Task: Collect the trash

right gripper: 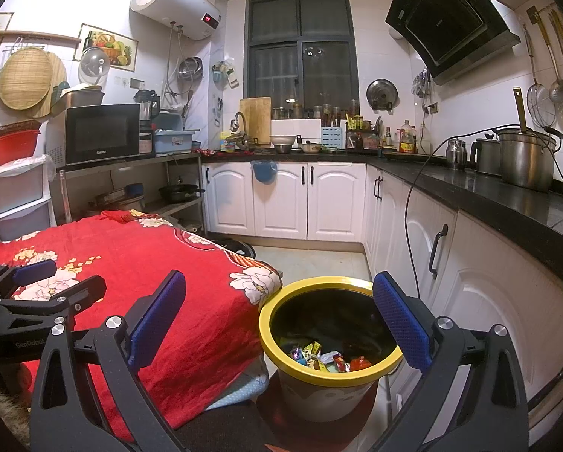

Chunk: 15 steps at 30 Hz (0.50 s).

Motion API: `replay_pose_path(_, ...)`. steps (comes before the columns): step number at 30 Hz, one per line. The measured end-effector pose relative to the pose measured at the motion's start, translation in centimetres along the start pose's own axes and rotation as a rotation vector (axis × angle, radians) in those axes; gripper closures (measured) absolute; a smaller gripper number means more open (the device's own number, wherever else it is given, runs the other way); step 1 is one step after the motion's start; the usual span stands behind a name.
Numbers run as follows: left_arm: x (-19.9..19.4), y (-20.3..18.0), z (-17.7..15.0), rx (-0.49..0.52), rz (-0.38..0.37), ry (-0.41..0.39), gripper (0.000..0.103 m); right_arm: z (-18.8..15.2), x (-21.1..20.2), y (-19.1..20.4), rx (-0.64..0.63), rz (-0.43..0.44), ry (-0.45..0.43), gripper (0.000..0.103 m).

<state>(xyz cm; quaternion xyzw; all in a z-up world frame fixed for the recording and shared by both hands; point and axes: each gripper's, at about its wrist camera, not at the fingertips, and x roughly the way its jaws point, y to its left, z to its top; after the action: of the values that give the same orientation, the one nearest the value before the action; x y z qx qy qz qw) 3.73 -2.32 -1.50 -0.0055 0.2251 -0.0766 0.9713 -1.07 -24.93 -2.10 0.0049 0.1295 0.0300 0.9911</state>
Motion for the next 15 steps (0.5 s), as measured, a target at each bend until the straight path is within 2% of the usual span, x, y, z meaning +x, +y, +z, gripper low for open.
replay_pose_path(15, 0.09, 0.29, 0.08, 0.006, -0.002, 0.007, 0.011, -0.09, 0.09, -0.21, 0.0, -0.001, 0.001, 0.006)
